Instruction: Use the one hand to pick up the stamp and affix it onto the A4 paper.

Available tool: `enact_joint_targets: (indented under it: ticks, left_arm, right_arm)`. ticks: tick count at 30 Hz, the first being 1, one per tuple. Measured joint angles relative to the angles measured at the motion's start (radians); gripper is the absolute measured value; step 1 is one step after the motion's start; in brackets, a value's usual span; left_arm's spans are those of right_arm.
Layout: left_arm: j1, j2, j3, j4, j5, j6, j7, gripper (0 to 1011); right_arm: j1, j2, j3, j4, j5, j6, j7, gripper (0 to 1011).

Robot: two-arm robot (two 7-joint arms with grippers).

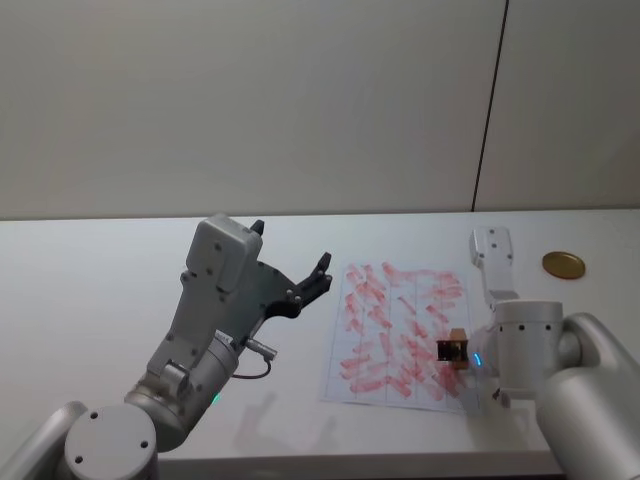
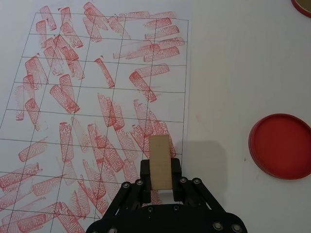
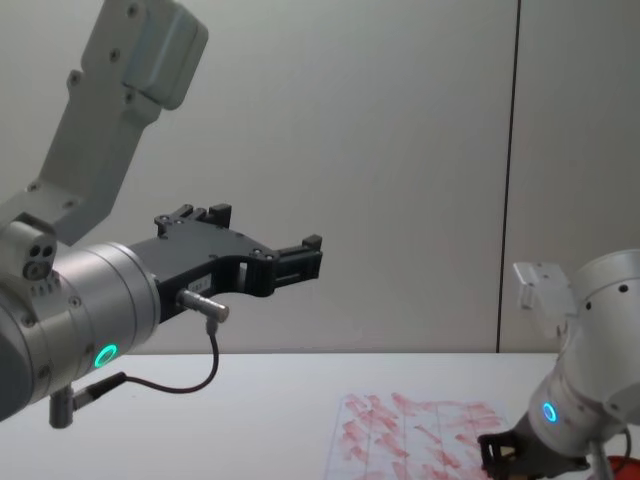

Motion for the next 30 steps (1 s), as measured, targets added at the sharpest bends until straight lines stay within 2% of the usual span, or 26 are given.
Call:
enact_joint_targets:
  ticks: [30]
  left_arm:
    - [0.000,0.000,0.000,0.000,0.000,0.000,0.000,993]
  right_arm:
    - [0.011,-0.009,0.012,0.043,-0.014,0.010,0.020,219]
